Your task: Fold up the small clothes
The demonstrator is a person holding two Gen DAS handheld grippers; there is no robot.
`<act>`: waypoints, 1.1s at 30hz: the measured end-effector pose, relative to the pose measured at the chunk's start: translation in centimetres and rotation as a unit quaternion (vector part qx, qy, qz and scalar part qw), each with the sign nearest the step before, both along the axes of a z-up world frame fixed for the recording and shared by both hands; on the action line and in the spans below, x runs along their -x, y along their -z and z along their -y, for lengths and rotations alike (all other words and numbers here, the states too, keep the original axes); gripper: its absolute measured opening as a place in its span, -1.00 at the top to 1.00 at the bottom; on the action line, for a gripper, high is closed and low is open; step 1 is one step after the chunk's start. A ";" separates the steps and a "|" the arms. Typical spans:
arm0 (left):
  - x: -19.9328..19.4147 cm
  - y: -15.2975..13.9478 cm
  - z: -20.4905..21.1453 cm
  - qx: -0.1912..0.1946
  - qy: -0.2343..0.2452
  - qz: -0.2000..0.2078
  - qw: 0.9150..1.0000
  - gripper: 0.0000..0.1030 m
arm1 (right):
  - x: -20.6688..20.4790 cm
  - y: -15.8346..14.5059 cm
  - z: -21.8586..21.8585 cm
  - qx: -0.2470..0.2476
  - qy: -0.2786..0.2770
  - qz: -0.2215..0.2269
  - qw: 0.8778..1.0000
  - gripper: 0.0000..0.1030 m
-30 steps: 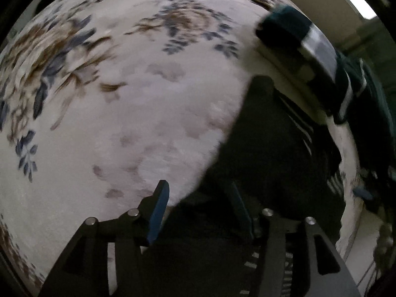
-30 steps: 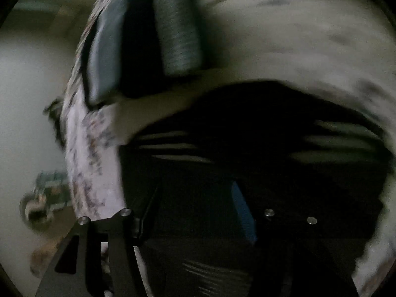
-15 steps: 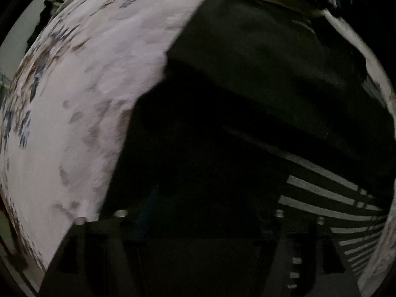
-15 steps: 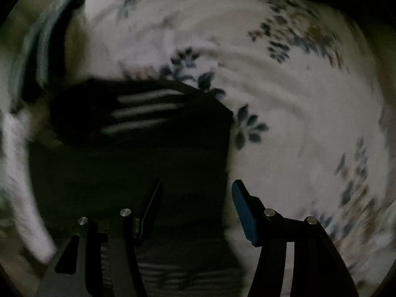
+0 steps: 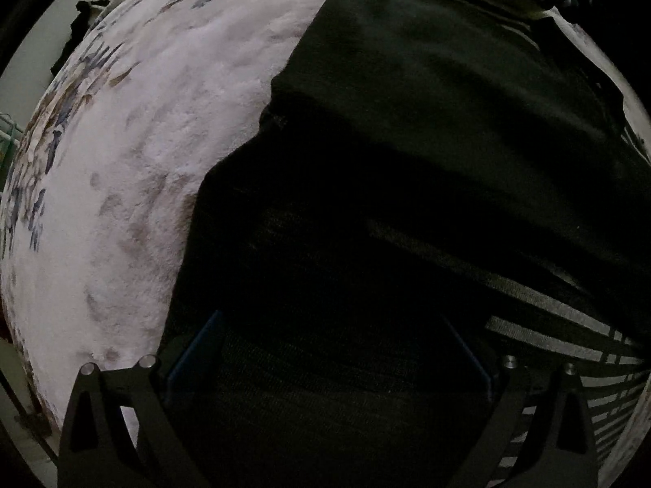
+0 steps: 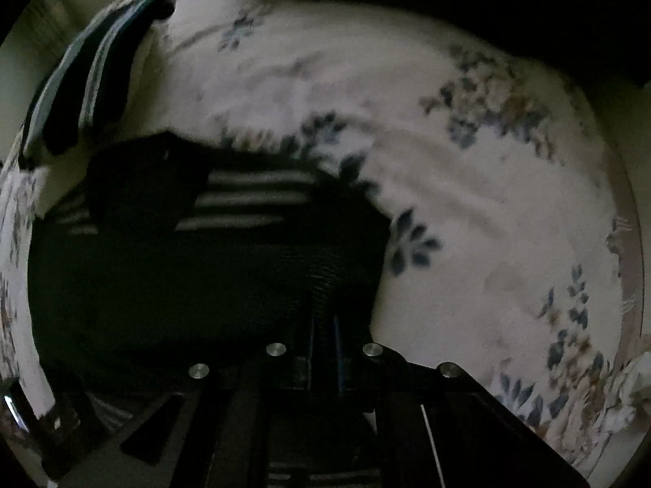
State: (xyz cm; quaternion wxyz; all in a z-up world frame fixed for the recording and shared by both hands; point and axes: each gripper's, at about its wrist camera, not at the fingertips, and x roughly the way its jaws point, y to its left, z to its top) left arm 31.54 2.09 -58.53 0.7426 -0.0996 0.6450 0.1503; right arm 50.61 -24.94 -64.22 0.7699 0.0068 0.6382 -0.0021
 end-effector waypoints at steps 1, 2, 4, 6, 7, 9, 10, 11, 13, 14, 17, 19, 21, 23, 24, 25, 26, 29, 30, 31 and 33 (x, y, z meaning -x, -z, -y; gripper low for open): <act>-0.1 -0.2 0.0 0.004 -0.002 -0.003 1.000 -1.00 | -0.4 0.3 0.0 0.005 -0.002 -0.007 1.000 0.86; -0.4 -0.3 -0.2 0.009 -0.006 -0.005 1.000 -1.00 | -0.8 1.3 0.1 -0.001 -0.002 -0.036 0.999 0.85; -0.7 -1.0 -0.8 0.019 -0.011 -0.003 1.000 -1.00 | -1.4 3.4 0.7 -0.045 0.009 -0.100 0.994 0.82; -0.3 -2.4 -1.2 0.027 -0.018 0.012 0.999 -1.00 | -1.0 2.9 2.0 -0.087 0.033 -0.104 0.990 0.76; 0.0 -3.4 -1.4 0.027 -0.019 0.023 0.999 -1.00 | -0.5 2.1 2.6 -0.098 0.046 -0.098 0.989 0.63; 0.6 -5.1 -1.4 0.025 -0.012 0.042 0.999 -1.00 | 1.1 0.3 4.6 -0.128 0.081 -0.088 0.985 0.44; 0.8 -5.8 -1.3 0.020 -0.006 0.049 0.999 -1.00 | 2.4 -0.9 5.9 -0.141 0.105 -0.084 0.981 0.43; 1.1 -6.7 -1.2 0.015 0.002 0.057 0.998 -1.00 | 3.4 -1.7 6.8 -0.149 0.120 -0.084 0.978 0.43; 1.5 -8.2 -0.9 0.007 0.015 0.070 0.997 -1.00 | 6.2 -3.9 8.7 -0.176 0.156 -0.093 0.968 0.43; 1.8 -9.0 -0.7 0.005 0.023 0.076 0.997 -1.00 | 7.1 -4.9 9.5 -0.186 0.166 -0.096 0.964 0.43; 2.3 -9.8 0.6 -0.008 0.039 0.079 0.996 -1.00 | 9.1 -7.6 11.6 -0.211 0.187 -0.102 0.954 0.19; 3.0 -9.8 1.8 -0.018 0.045 0.079 0.996 -1.00 | 8.9 -8.3 12.8 -0.227 0.186 -0.105 0.950 0.03; 3.6 -9.6 2.8 -0.022 0.043 0.076 0.996 -1.00 | 8.1 -8.4 13.9 -0.238 0.175 -0.110 0.949 0.03; 4.0 -9.3 4.0 -0.026 0.041 0.071 0.996 -1.00 | 6.1 -7.6 14.6 -0.248 0.160 -0.113 0.949 0.03; 4.3 -9.5 5.2 -0.032 0.039 0.068 0.996 -1.00 | 4.8 -6.9 14.7 -0.254 0.145 -0.116 0.949 0.03; 4.7 -9.6 6.1 -0.039 0.039 0.065 0.996 -1.00 | 3.1 -5.9 14.9 -0.255 0.130 -0.119 0.951 0.03; 5.0 -9.6 7.1 -0.048 0.039 0.060 0.996 -1.00 | 1.6 -4.8 14.8 -0.257 0.120 -0.122 0.951 0.03; 6.2 -9.3 9.3 -0.086 0.018 0.050 0.995 -1.00 | -3.7 0.0 14.5 -0.280 0.096 -0.138 0.945 0.03; 6.7 -8.9 9.7 -0.095 0.004 0.045 0.994 -1.00 | -5.1 1.6 14.3 -0.286 0.093 -0.142 0.943 0.03; 7.1 -8.6 10.1 -0.106 -0.008 0.039 0.994 -1.00 | -7.1 3.9 13.9 -0.293 0.087 -0.148 0.941 0.03; 7.8 -7.7 10.6 -0.123 -0.034 0.026 0.992 -1.00 | -9.2 7.0 13.2 -0.296 0.083 -0.160 0.938 0.03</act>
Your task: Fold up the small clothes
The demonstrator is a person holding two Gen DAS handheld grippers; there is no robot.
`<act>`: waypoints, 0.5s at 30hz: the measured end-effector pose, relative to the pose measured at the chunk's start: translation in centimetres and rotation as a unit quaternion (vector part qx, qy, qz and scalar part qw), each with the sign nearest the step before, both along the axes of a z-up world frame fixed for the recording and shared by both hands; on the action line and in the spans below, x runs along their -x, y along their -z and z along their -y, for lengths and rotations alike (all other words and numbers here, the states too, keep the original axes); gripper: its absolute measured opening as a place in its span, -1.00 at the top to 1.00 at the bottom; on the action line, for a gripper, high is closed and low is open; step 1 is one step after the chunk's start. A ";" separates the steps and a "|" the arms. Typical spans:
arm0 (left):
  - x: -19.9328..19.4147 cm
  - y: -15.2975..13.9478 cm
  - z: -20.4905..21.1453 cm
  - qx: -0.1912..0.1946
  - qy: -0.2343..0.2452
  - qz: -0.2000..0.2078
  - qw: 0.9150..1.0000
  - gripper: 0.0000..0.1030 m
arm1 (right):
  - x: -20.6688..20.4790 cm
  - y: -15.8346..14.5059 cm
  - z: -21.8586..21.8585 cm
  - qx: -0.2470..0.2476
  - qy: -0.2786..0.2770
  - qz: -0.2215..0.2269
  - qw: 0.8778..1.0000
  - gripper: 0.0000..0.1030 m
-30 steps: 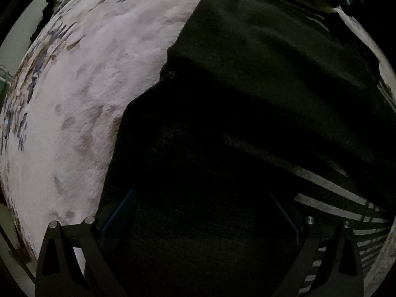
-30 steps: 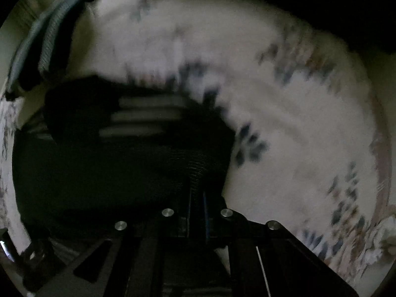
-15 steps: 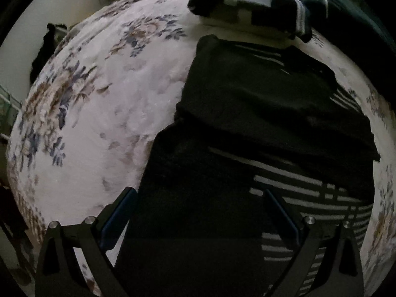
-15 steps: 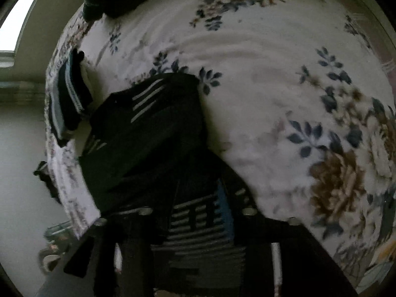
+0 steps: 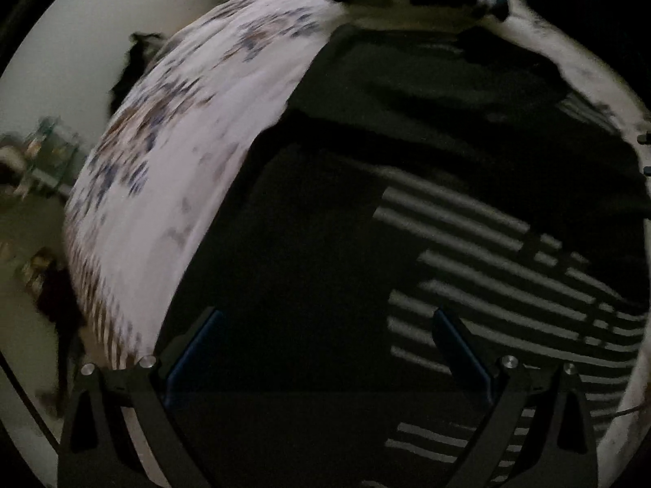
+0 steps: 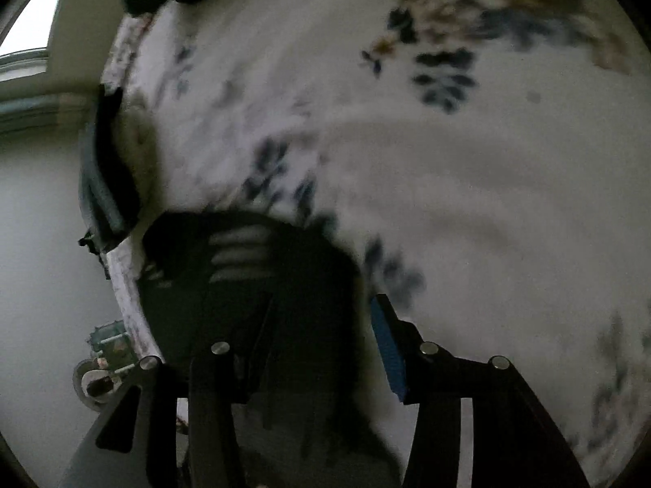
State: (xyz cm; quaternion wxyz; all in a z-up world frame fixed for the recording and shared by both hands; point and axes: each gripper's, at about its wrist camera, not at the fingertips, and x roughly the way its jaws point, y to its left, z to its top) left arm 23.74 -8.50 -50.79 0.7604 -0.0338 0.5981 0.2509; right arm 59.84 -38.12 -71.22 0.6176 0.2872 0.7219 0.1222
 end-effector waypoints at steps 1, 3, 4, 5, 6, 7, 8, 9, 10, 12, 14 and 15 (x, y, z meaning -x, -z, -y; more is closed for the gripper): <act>0.3 0.4 0.2 -0.004 -0.011 -0.005 1.000 -1.00 | -0.9 1.9 -0.7 -0.016 -0.007 -0.013 1.000 0.03; 0.8 1.2 0.6 -0.007 -0.026 -0.016 1.000 -1.00 | -1.5 4.5 -2.3 -0.042 -0.030 -0.041 0.998 0.03; 0.9 1.4 0.9 -0.011 -0.025 -0.019 0.999 -1.00 | -1.4 5.3 -3.3 -0.053 -0.044 -0.047 0.997 0.04; 1.1 1.6 1.2 -0.019 -0.022 -0.023 0.999 -1.00 | -1.2 5.6 -4.0 -0.047 -0.055 -0.044 0.996 0.12; 1.3 1.7 1.6 -0.026 -0.018 -0.027 0.999 -1.00 | -1.1 5.4 -4.5 -0.036 -0.059 -0.030 0.997 0.58; 1.4 1.8 1.9 -0.028 -0.015 -0.029 0.999 -1.00 | -0.9 5.2 -5.1 -0.029 -0.064 -0.018 0.997 0.73; 1.6 1.8 2.3 -0.028 -0.012 -0.033 0.999 -1.00 | -0.9 4.8 -5.5 -0.014 -0.068 -0.009 0.998 0.76; 1.8 1.8 2.7 -0.024 -0.010 -0.035 0.999 -1.00 | -0.9 3.7 -5.7 0.013 -0.068 0.014 0.997 0.79; 1.9 1.7 3.1 -0.019 -0.007 -0.035 0.999 -1.00 | -1.0 2.9 -5.9 0.026 -0.075 0.027 0.996 0.82; 2.2 1.3 4.1 -0.013 0.003 -0.034 0.999 -1.00 | -1.8 1.6 -5.4 0.069 -0.078 0.059 0.993 0.85; 2.9 1.0 5.9 0.004 0.023 -0.035 0.999 -1.00 | -2.8 2.3 -4.4 0.082 -0.064 0.049 0.993 0.85; 3.4 0.8 6.8 0.012 0.034 -0.035 0.999 -1.00 | -3.0 3.0 -4.4 0.072 -0.063 0.029 0.995 0.84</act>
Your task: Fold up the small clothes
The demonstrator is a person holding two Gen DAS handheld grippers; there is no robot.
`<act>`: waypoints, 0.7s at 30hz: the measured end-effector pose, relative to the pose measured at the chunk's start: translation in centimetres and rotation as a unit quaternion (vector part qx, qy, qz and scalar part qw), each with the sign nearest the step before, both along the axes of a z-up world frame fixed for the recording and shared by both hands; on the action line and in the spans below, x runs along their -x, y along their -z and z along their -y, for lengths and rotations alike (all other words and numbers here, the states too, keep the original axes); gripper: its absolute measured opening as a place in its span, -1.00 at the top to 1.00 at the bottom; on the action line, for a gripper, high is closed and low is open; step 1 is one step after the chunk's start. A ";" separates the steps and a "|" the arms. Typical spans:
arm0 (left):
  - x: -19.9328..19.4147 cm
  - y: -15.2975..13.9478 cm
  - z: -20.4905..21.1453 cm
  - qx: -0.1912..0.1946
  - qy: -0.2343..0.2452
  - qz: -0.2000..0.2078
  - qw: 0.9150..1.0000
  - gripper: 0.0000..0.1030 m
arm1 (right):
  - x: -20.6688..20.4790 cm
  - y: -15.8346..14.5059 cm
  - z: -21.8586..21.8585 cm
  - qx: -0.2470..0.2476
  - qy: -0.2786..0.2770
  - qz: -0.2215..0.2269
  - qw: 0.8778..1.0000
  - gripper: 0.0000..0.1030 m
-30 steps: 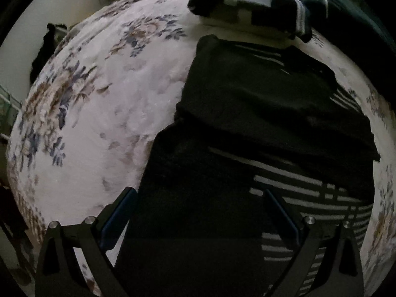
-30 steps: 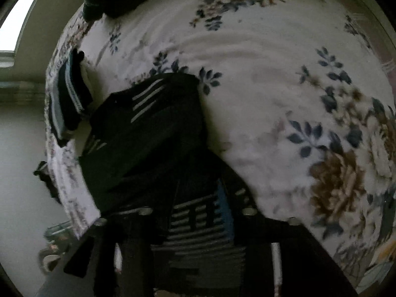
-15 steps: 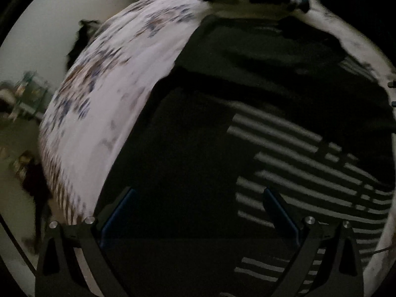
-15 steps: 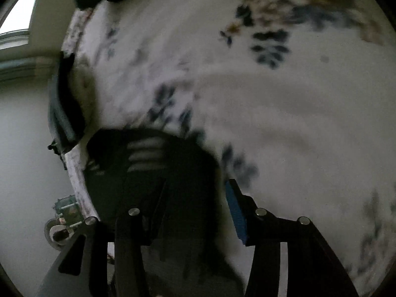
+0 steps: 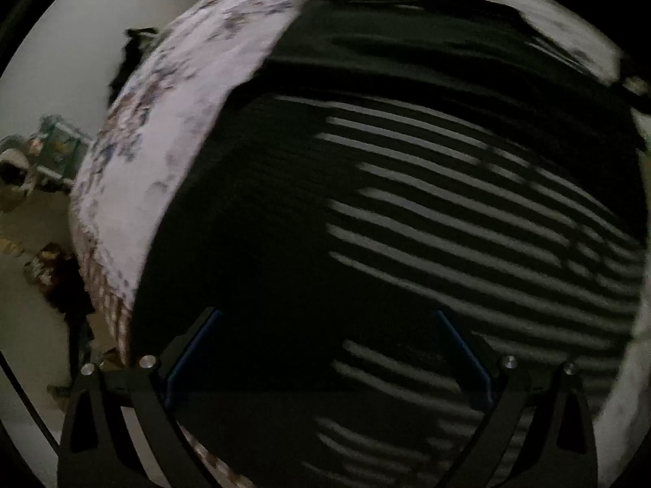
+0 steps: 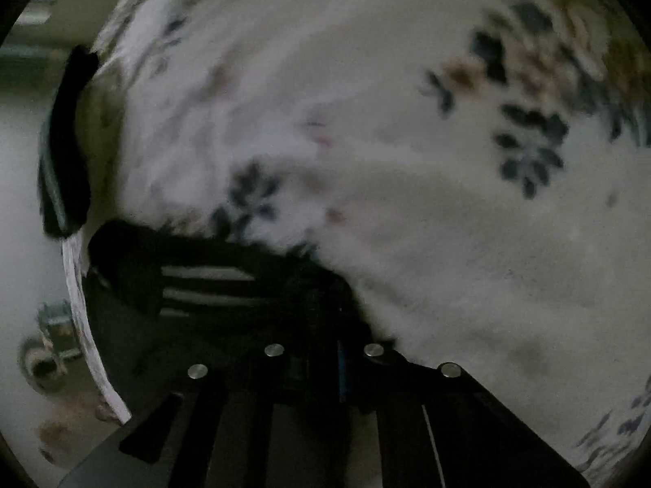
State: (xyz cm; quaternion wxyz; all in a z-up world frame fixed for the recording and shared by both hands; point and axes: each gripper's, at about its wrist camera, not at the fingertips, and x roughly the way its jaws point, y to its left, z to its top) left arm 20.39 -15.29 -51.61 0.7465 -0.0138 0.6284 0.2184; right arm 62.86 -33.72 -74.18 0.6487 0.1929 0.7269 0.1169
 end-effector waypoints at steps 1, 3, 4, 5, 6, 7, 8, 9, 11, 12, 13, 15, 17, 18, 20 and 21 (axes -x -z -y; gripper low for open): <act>0.5 -0.1 1.2 0.012 0.014 -0.003 1.000 -1.00 | -0.1 0.3 -0.3 -0.008 -0.010 -0.015 1.000 0.83; 2.1 -0.1 4.2 0.049 0.051 -0.018 0.997 -1.00 | 0.0 -0.4 -0.4 -0.015 -0.024 -0.023 0.999 0.78; 3.0 0.0 5.5 0.065 0.067 -0.025 0.995 -1.00 | 0.2 -0.9 -0.1 -0.037 -0.024 -0.036 0.998 0.71; 4.3 0.3 7.6 0.088 0.091 -0.039 0.991 -1.00 | 0.4 -1.4 0.4 -0.050 -0.027 -0.046 0.997 0.65; 5.2 0.5 8.9 0.102 0.106 -0.049 0.988 -1.00 | 0.9 -2.2 1.0 -0.053 -0.033 -0.052 0.997 0.56; 6.2 0.8 10.3 0.118 0.121 -0.060 0.984 -1.00 | 1.4 -3.1 1.7 -0.055 -0.041 -0.052 0.996 0.48; 7.3 1.2 11.7 0.130 0.135 -0.070 0.980 -1.00 | 2.2 -4.1 2.9 -0.054 -0.053 -0.051 0.996 0.43; 8.3 1.7 13.2 0.142 0.148 -0.080 0.975 -1.00 | 3.0 -5.0 4.1 -0.051 -0.060 -0.053 0.995 0.33; 9.6 3.1 15.4 0.157 0.167 -0.097 0.968 -1.00 | 4.5 -6.2 6.8 -0.058 -0.059 -0.065 0.994 0.22; 10.1 4.0 16.5 0.161 0.176 -0.105 0.965 -1.00 | 5.2 -6.5 8.1 -0.065 -0.054 -0.070 0.994 0.08; 10.3 4.8 17.3 0.163 0.183 -0.110 0.963 -1.00 | 5.7 -6.7 9.5 -0.073 -0.044 -0.074 0.994 -0.02; 10.5 6.4 18.9 0.150 0.203 -0.112 0.961 -0.92 | 6.2 -6.2 11.2 -0.085 -0.032 -0.069 0.993 -0.05; 10.4 7.4 20.0 0.120 0.220 -0.108 0.962 -0.25 | 5.9 -5.1 12.0 -0.102 -0.012 -0.064 0.993 -0.05; 10.3 7.6 20.3 0.103 0.227 -0.103 0.963 -0.08 | 5.5 -4.1 12.0 -0.117 0.002 -0.063 0.991 -0.05; 10.2 7.3 20.5 0.087 0.232 -0.086 0.965 0.74 | 4.2 -1.9 11.5 -0.141 0.023 -0.066 0.987 -0.05; 10.2 7.0 20.6 0.075 0.233 -0.079 0.966 0.88 | 3.5 -0.5 10.6 -0.150 0.034 -0.067 0.986 -0.05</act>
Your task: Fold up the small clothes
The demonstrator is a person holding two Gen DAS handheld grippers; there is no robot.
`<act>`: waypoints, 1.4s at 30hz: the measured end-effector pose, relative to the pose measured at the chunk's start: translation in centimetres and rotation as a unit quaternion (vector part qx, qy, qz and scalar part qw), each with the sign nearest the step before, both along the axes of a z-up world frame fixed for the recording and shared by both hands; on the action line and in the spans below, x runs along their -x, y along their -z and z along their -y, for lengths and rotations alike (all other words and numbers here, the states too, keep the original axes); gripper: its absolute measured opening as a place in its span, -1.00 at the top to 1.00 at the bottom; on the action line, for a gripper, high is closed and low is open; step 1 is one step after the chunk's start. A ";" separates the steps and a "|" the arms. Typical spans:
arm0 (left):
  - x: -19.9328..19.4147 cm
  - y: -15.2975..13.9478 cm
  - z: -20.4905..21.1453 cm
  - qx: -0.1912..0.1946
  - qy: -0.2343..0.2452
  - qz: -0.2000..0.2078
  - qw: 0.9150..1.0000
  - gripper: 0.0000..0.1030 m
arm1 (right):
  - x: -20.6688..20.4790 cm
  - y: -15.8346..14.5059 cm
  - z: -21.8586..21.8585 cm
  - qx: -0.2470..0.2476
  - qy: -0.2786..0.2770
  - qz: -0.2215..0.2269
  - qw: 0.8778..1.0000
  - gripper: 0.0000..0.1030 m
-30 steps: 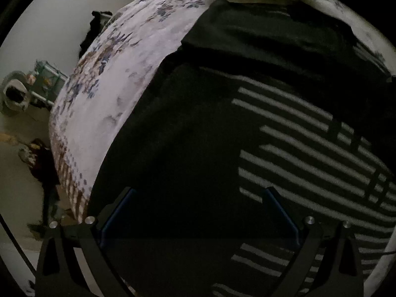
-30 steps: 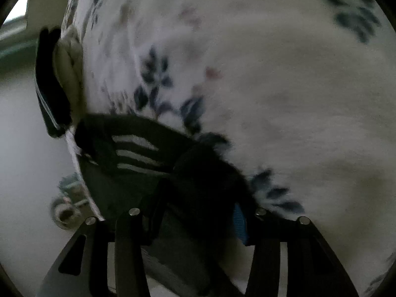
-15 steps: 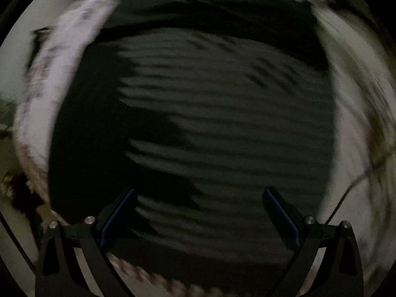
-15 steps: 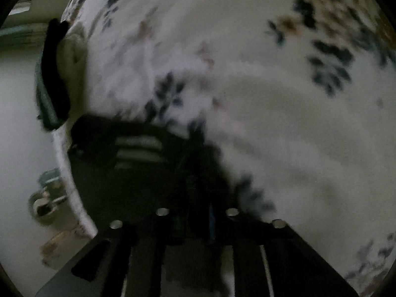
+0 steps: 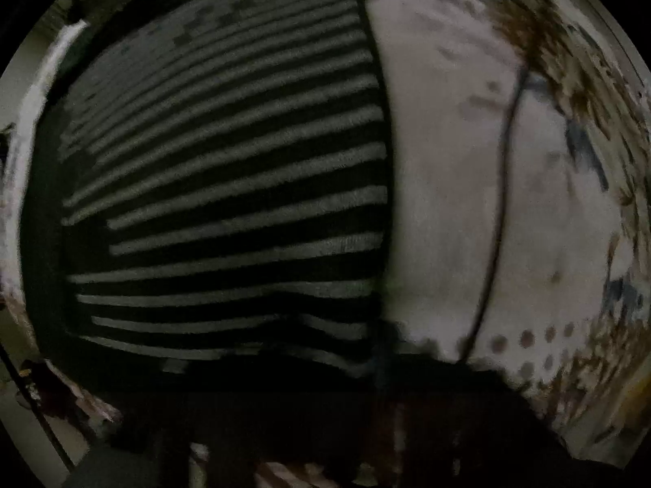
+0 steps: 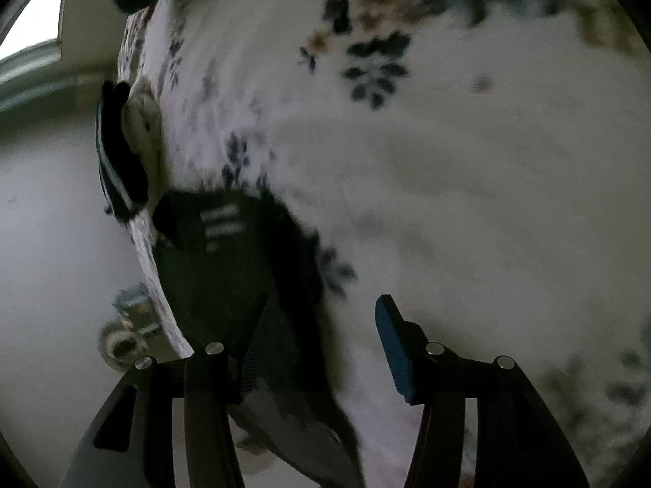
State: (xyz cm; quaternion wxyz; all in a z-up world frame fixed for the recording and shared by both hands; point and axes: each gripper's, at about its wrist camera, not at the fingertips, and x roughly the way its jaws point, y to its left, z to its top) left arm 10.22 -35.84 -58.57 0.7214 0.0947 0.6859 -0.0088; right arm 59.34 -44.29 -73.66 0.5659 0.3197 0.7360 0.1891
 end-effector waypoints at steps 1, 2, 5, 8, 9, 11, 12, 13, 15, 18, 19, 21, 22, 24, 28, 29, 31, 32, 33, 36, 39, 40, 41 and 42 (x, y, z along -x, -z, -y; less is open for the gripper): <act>0.0 -0.3 0.0 -0.003 0.003 0.006 1.000 0.90 | -0.5 1.0 -0.7 -0.008 0.008 0.000 1.000 -0.05; 0.1 -0.6 0.0 -0.001 0.004 0.007 1.000 0.90 | -1.1 2.1 -1.7 -0.021 0.010 -0.010 1.000 -0.05; 0.6 -1.5 0.2 -0.001 0.014 0.014 1.000 0.92 | -1.7 4.1 -4.6 -0.055 0.010 -0.029 0.998 -0.05; 0.5 -2.4 0.4 0.000 0.019 0.017 1.000 0.92 | -2.0 3.6 -6.9 -0.011 -0.027 0.017 0.999 0.83; 0.5 -2.7 0.7 0.005 0.019 0.017 1.000 0.92 | -2.1 3.3 -7.5 0.012 -0.035 0.026 0.999 0.84; 0.6 -3.3 1.3 0.010 0.029 0.017 0.999 0.93 | -2.1 2.0 -8.2 0.056 -0.034 0.050 0.997 0.85; 0.7 -3.7 1.8 0.017 0.035 0.018 0.999 0.93 | -2.2 1.5 -8.5 0.074 -0.040 0.061 0.995 0.86; 0.7 -4.1 2.3 0.024 0.040 0.017 0.999 0.94 | -2.4 0.9 -8.5 0.089 -0.041 0.071 0.993 0.86; 0.6 -4.5 3.1 0.030 0.041 0.018 0.999 0.94 | -2.8 1.1 -8.6 0.102 -0.031 0.063 0.992 0.87; -1.0 -5.4 1.7 0.037 0.012 0.018 0.999 0.94 | -2.8 0.9 -9.1 0.107 -0.029 0.054 0.992 0.86; -1.4 -5.8 0.6 0.043 -0.001 0.020 0.999 0.94 | -2.8 0.6 -9.3 0.107 -0.028 0.053 0.992 0.86; -2.1 -7.1 -1.5 0.044 -0.024 0.034 0.998 0.95 | -3.0 -0.5 -9.1 0.103 -0.028 0.047 0.993 0.86; -2.3 -7.9 -2.4 0.049 -0.033 0.041 0.997 0.95 | -3.1 -1.0 -9.3 0.102 -0.029 0.043 0.993 0.86; -2.6 -10.1 -4.4 0.052 -0.048 0.059 0.996 0.95 | -3.0 -2.5 -9.0 0.096 -0.032 0.043 0.994 0.86; -1.1 -14.9 -8.3 0.069 -0.079 0.090 0.990 0.95 | -3.1 -6.7 -11.3 0.108 -0.069 0.064 0.990 0.86; -1.1 -15.4 -9.5 0.070 -0.085 0.097 0.989 0.95 | -3.2 -8.0 -12.1 0.113 -0.077 0.073 0.988 0.86; -0.5 -17.3 -11.7 0.072 -0.097 0.114 0.986 0.95 | -3.2 -10.2 -13.5 0.116 -0.086 0.084 0.986 0.86; -0.3 -18.2 -13.2 0.072 -0.106 0.123 0.984 0.95 | -3.2 -11.6 -14.6 0.117 -0.084 0.090 0.985 0.86; 0.0 -18.6 -14.1 0.073 -0.113 0.127 0.983 0.95 | -3.1 -12.6 -15.4 0.116 -0.082 0.094 0.985 0.86; 0.6 -19.2 -18.5 0.080 -0.139 0.135 0.978 0.95 | -2.9 -15.9 -18.4 0.119 -0.083 0.107 0.984 0.86; 1.4 -19.4 -23.3 0.089 -0.165 0.141 0.972 0.95 | -2.5 -19.1 -22.4 0.127 -0.084 0.123 0.981 0.86; 1.8 -19.3 -25.1 0.093 -0.175 0.142 0.970 0.95 | -2.4 -19.9 -23.8 0.124 -0.080 0.129 0.980 0.86; 2.1 -19.0 -26.3 0.096 -0.182 0.142 0.968 0.95 | -2.3 -21.0 -25.7 0.126 -0.081 0.136 0.979 0.86; 2.4 -18.6 -28.0 0.100 -0.192 0.139 0.966 0.95 | -2.1 -21.8 -27.3 0.128 -0.083 0.140 0.978 0.86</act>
